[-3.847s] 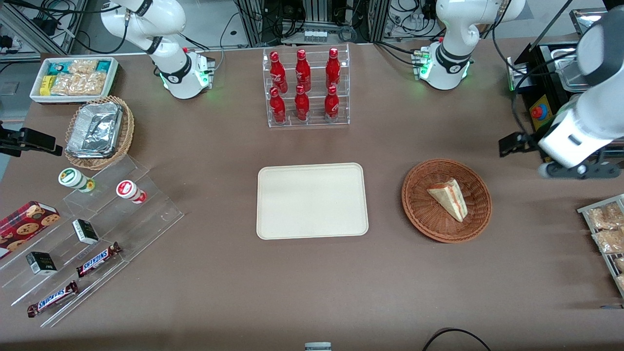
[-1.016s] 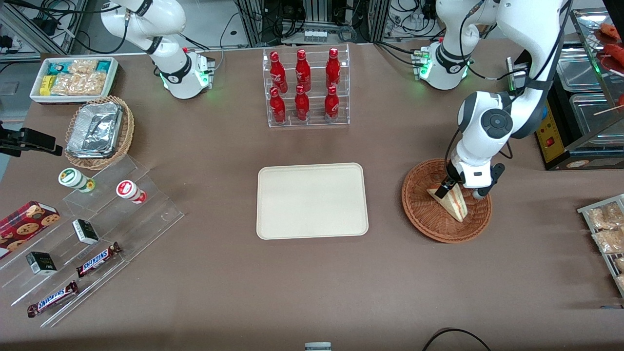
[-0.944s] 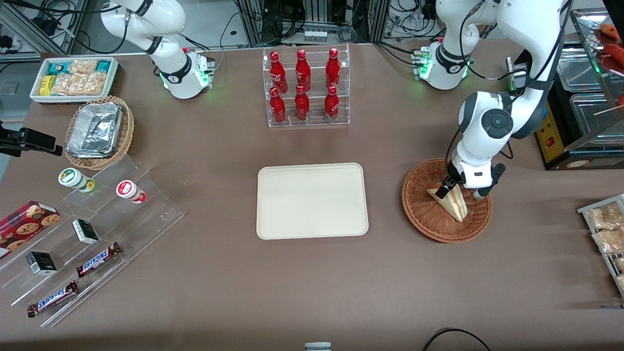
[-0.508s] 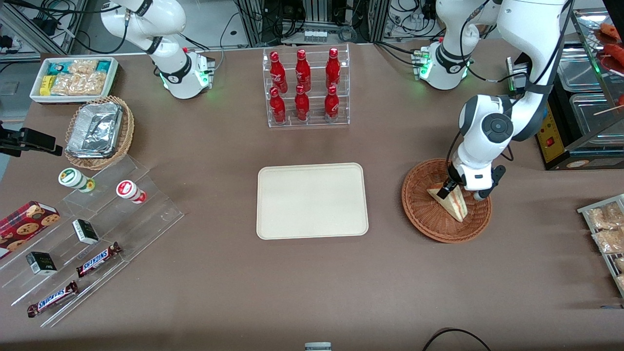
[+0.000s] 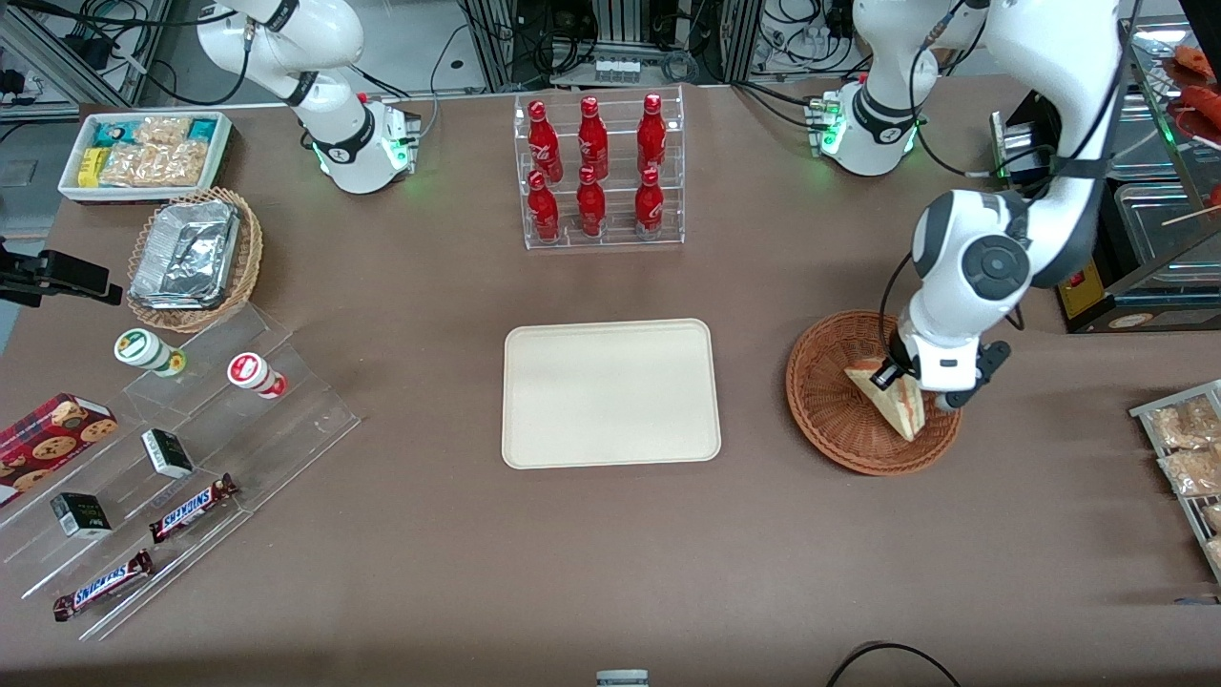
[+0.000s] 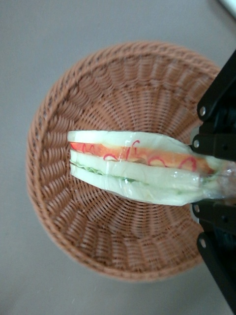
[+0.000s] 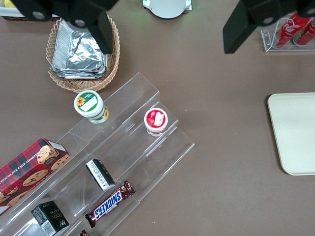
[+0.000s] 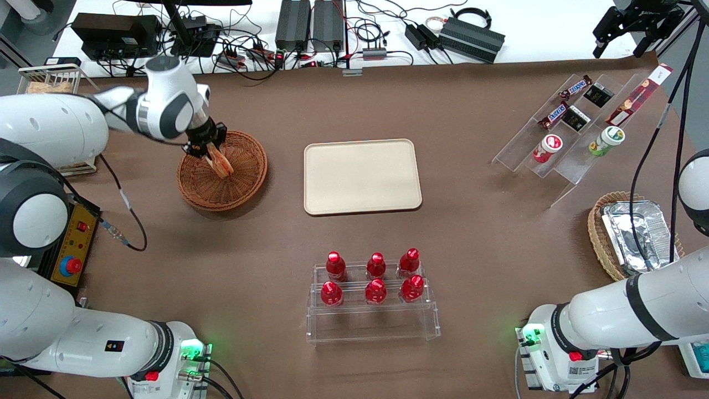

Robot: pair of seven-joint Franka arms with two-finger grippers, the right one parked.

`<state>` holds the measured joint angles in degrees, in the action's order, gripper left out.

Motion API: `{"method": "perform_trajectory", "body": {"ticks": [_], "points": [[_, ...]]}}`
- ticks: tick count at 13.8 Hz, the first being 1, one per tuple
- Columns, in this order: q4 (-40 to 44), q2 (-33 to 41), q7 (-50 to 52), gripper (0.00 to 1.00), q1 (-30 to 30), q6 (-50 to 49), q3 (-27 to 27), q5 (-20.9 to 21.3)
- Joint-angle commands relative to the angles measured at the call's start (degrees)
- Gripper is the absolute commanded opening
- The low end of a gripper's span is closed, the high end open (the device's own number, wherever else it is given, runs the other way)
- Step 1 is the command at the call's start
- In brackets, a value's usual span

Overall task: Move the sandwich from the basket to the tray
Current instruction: 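Lift the sandwich and carry it with the left gripper over the tray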

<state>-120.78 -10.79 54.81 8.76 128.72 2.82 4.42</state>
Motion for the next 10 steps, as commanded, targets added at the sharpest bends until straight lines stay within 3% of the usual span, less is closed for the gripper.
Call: {"method": "perform_trajectory", "body": {"ticks": [1, 7, 10], "points": [[10.46, -3.88, -2.33, 0.00, 0.73, -8.47, 2.88, 0.85], [16.18, -8.72, -13.84, 0.00, 0.82, -8.75, 10.26, 0.41], [21.36, -13.72, -14.39, 0.00, 4.49, -8.66, 12.38, 0.32]]}}
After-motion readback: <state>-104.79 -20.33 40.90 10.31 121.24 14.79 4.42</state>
